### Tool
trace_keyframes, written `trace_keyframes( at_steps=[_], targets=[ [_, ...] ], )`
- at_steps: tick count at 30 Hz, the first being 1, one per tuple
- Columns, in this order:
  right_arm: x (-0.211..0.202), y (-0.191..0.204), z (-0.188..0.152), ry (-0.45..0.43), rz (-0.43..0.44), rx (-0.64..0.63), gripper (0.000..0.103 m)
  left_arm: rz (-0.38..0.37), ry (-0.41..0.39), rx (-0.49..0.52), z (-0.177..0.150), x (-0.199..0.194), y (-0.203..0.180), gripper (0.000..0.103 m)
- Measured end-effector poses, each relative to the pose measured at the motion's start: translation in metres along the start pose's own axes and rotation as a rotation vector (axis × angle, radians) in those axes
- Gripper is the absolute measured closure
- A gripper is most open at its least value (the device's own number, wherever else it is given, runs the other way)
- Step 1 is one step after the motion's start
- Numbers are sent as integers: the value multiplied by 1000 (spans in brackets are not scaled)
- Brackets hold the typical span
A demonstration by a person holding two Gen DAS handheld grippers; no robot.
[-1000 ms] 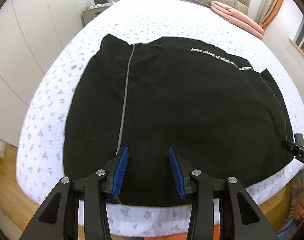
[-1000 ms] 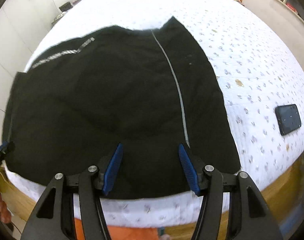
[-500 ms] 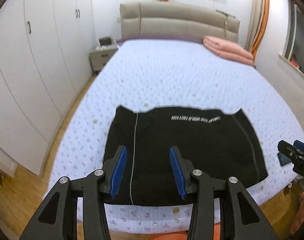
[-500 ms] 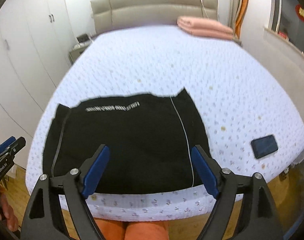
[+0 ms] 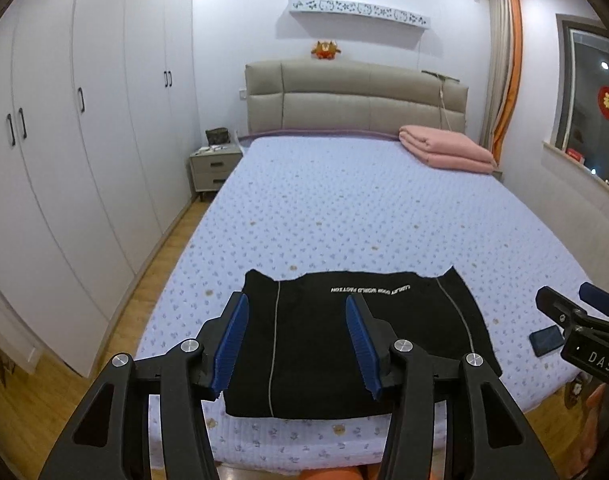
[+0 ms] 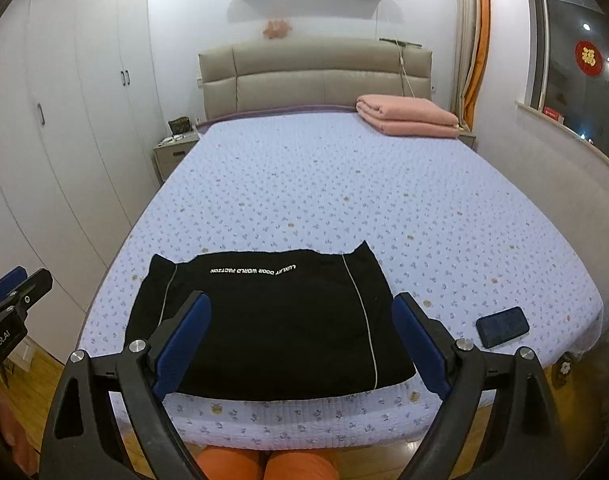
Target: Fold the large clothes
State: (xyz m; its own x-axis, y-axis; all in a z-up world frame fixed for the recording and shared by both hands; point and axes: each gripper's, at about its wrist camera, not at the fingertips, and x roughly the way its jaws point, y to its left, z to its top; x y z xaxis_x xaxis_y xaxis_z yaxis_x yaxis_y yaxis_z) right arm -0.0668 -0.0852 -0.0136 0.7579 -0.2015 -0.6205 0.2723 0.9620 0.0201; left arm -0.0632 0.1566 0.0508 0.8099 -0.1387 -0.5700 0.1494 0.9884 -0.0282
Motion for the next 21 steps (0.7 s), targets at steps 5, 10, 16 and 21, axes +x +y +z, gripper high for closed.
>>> trace_keyframes(
  at_steps=[5, 10, 16, 21],
  targets=[
    [-21, -1, 3, -35, 5, 1, 8, 22, -43, 16, 1, -18, -5, 50],
    [-33, -2, 2, -51, -3, 5, 6, 20, -54, 31, 0, -29, -11, 50],
    [-45, -4, 3, -63, 0, 18, 6, 29, -69, 44, 0, -41, -13, 50],
    [-53, -3, 1, -80, -1, 15, 5, 23, -61, 37, -2, -44, -12, 50]
  ],
)
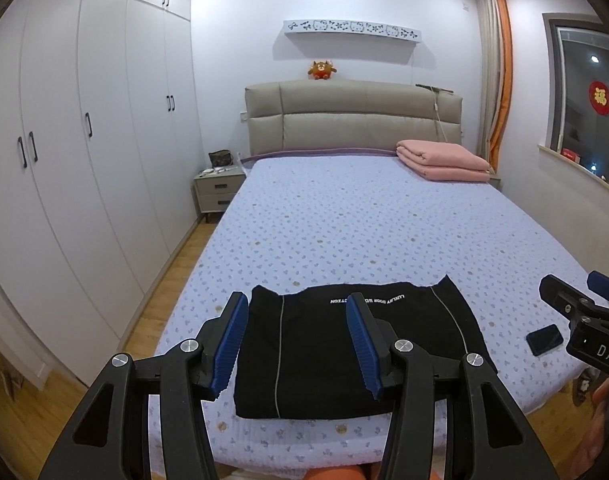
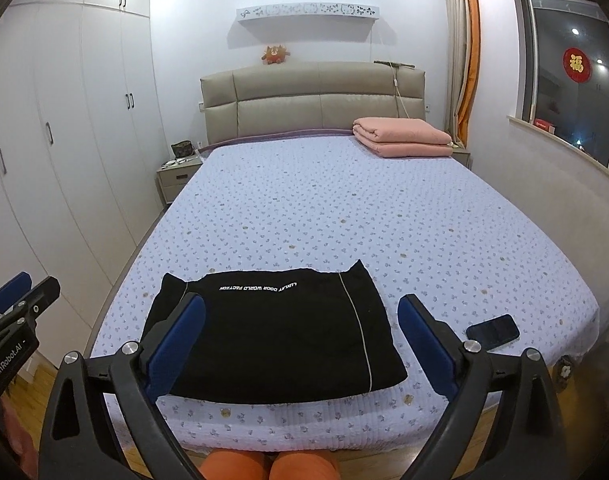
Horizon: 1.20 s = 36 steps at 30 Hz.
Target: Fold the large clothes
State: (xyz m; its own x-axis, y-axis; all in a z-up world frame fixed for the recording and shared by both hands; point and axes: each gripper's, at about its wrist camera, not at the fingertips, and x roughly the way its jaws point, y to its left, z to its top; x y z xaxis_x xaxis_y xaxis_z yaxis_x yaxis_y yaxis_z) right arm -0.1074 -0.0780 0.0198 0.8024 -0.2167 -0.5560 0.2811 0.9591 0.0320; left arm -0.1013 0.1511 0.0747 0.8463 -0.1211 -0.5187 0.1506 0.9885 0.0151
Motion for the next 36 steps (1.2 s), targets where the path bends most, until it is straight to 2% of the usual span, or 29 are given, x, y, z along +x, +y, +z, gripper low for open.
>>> trace_keyframes(
  at_steps=[36],
  targets=[
    [-4, -16, -15, 24, 21, 26, 4, 14, 37, -3, -12, -1, -8, 50]
  ],
)
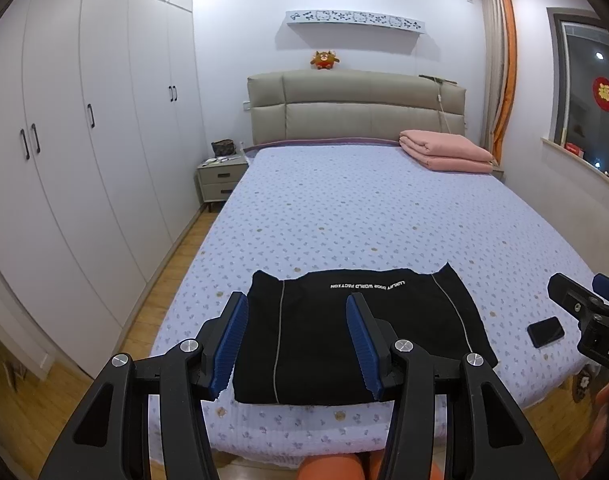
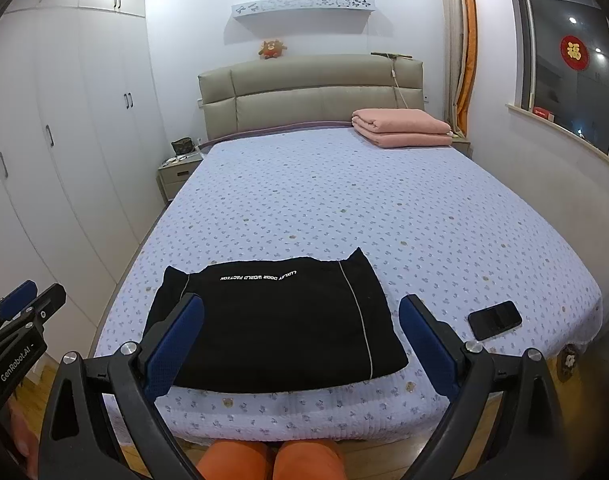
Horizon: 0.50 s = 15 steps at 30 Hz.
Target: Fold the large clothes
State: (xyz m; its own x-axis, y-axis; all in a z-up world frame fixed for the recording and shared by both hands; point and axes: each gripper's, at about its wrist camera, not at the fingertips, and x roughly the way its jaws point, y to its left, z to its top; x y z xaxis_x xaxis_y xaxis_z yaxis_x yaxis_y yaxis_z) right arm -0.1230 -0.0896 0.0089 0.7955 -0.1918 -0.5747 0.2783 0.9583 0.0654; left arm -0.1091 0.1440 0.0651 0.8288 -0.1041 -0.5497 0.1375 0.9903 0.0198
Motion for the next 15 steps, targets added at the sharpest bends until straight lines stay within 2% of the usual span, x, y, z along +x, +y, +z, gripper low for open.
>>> trace_keyframes(
  at_steps=[15],
  targets=[
    [-1, -6, -3, 5, -2, 4, 4, -3, 3, 7, -3, -1, -5, 50]
  ],
)
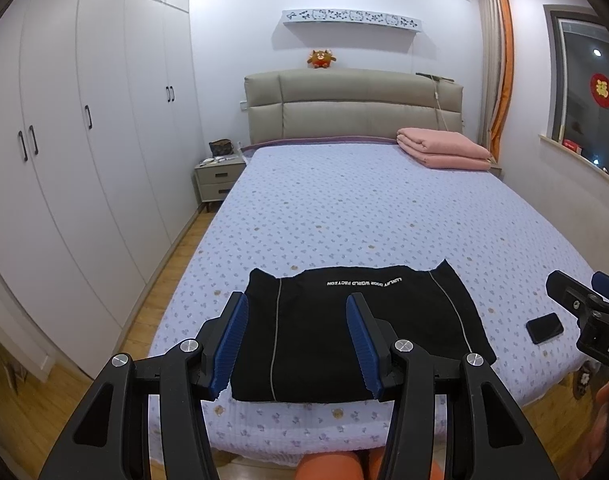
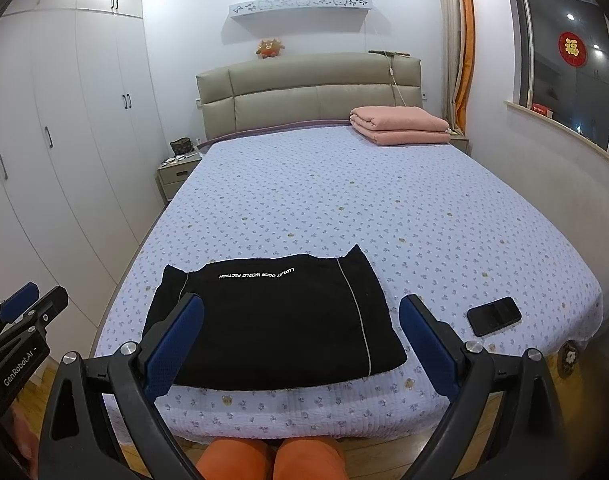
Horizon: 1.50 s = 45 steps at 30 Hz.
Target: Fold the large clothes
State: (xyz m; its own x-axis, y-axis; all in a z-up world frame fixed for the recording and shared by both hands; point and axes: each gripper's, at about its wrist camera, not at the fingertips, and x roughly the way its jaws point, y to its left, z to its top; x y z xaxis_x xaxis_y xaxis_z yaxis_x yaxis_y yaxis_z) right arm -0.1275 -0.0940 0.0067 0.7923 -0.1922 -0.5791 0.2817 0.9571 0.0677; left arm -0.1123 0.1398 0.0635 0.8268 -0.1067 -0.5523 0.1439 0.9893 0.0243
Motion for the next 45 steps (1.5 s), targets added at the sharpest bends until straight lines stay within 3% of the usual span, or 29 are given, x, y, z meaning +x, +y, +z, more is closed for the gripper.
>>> trace_keyframes(
  at_steps=[38, 45],
  targets=[
    [13, 1, -3, 30, 16, -49, 4, 37, 2, -6, -4, 8, 2, 50],
    [16, 0, -1, 34, 18, -57, 4, 69, -63, -62, -3, 2, 15, 50]
  ],
)
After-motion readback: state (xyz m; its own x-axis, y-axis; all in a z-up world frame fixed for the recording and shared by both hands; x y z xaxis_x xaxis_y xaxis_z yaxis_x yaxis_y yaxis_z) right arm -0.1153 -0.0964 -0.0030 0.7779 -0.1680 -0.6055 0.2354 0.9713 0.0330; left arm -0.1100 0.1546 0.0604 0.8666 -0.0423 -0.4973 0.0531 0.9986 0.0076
